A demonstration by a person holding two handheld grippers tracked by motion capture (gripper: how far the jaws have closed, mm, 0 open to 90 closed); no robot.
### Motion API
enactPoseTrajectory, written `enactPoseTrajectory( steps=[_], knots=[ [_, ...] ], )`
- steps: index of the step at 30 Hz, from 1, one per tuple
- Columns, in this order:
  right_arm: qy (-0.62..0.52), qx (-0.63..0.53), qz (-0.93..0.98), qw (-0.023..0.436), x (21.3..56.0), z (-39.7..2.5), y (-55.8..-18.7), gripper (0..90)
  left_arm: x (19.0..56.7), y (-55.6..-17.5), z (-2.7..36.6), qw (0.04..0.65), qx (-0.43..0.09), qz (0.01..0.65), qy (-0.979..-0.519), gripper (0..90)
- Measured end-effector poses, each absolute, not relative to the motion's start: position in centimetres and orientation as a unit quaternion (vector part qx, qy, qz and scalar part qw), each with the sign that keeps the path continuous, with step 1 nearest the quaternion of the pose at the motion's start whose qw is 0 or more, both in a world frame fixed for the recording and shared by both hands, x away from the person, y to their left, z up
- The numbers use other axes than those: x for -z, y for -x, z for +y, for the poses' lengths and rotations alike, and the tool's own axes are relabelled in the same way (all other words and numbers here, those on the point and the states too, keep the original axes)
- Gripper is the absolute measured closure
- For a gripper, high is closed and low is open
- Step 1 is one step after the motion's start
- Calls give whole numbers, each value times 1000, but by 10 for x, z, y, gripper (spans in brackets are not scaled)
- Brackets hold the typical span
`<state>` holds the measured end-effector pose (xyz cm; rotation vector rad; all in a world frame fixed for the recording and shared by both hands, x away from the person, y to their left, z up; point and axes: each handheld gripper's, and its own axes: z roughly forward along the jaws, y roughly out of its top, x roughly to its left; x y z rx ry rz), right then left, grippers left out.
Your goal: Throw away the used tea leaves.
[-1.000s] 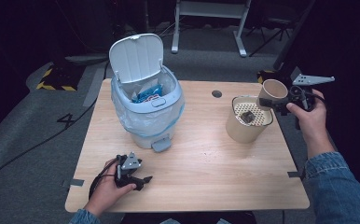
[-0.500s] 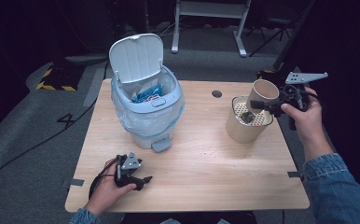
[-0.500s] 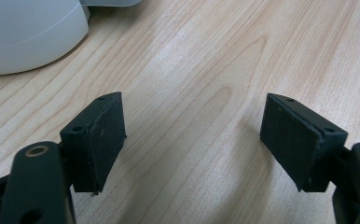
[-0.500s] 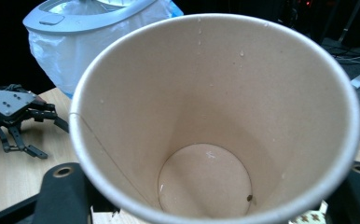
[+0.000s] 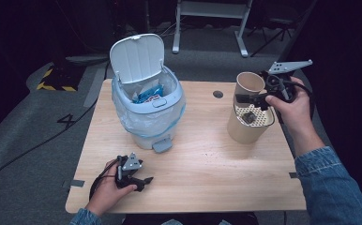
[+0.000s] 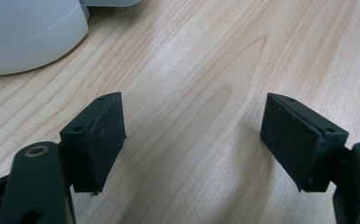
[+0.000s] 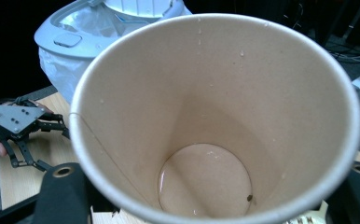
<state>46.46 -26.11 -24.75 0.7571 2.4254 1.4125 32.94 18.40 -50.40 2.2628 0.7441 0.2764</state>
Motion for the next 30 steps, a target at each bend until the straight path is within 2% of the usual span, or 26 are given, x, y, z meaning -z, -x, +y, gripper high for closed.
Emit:
enactPoseTrajectory(
  steps=[21,30],
  knots=[
    [-197,-491,840,119,217,-174,-479,292,504,-330,184,363,-110,290,-879,225],
    [-177,-510,835,108,217,-125,-486,289,504,-330,184,363,-109,291,-878,225]
  ],
)
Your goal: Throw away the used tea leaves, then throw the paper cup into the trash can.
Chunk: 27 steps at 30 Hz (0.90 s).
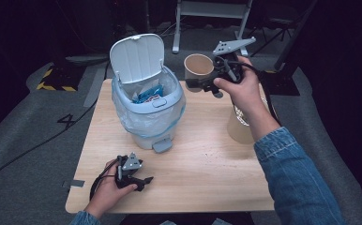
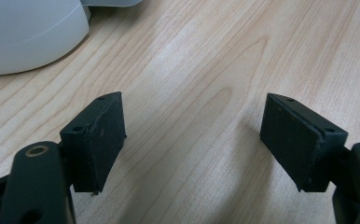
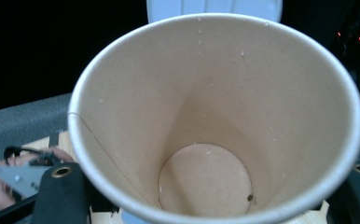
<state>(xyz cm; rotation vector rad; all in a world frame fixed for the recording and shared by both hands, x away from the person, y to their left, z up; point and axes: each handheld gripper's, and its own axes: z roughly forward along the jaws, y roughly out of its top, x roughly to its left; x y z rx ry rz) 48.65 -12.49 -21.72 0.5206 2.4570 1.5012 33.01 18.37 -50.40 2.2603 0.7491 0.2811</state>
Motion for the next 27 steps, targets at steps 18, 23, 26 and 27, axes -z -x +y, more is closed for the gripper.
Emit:
enactPoseTrajectory(
  steps=[18,23,26,27],
  knots=[
    [-182,-514,832,104,233,-57,-505,286,504,-330,183,362,-110,291,-879,224],
    [-190,-501,837,109,245,-48,-512,285,504,-330,183,362,-110,291,-879,224],
    [-193,-496,840,107,250,-44,-515,283,504,-330,183,362,-110,291,-879,224],
    [-195,-496,840,107,251,-43,-515,283,504,-330,183,362,-110,291,-879,224]
  ],
)
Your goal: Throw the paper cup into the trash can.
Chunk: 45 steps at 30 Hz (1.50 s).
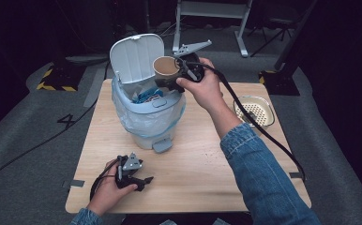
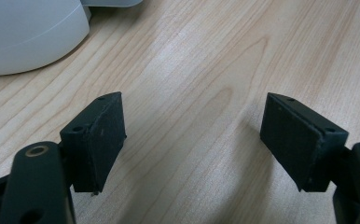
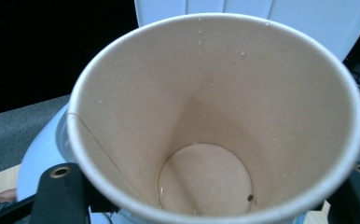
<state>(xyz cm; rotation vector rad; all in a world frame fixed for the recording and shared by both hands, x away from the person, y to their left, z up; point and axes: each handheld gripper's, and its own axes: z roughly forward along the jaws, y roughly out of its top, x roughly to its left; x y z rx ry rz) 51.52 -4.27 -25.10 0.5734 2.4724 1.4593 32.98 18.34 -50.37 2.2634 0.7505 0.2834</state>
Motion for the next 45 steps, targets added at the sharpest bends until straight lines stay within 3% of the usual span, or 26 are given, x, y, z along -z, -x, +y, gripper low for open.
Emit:
enactPoseTrajectory(
  steps=[11,14,17,23,30,45],
  knots=[
    [-187,-452,866,101,264,-26,-518,270,504,-330,183,362,-110,291,-879,224],
    [-174,-445,873,103,267,-22,-518,148,504,-330,183,362,-110,291,-879,224],
    [-168,-438,874,125,267,-18,-516,153,504,-330,183,362,-110,291,-879,224],
    [-139,-459,868,127,260,-20,-511,157,504,-330,183,362,-110,291,-879,224],
    [-144,-472,856,150,240,-42,-503,174,504,-330,183,362,-109,291,-879,225],
    [-167,-463,854,167,211,-128,-465,245,504,-330,183,362,-111,293,-878,224]
  ],
)
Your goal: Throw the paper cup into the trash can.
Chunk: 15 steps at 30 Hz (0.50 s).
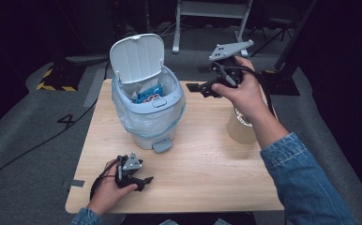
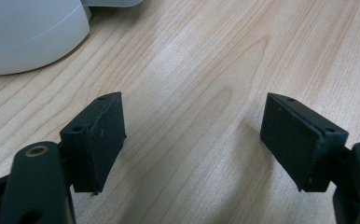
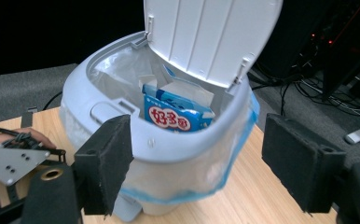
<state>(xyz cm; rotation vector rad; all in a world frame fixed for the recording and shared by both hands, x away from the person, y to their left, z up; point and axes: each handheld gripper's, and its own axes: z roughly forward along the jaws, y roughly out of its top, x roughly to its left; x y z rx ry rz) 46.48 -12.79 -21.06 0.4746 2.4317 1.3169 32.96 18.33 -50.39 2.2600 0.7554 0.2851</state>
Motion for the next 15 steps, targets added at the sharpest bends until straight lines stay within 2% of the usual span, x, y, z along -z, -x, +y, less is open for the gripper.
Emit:
enactPoseTrajectory(
  steps=[5,15],
  knots=[
    [-181,-451,855,183,211,-158,-455,245,504,-329,184,362,-110,297,-876,224],
    [-219,-452,846,179,220,-203,-444,243,504,-329,193,360,-117,314,-871,224]
  ],
)
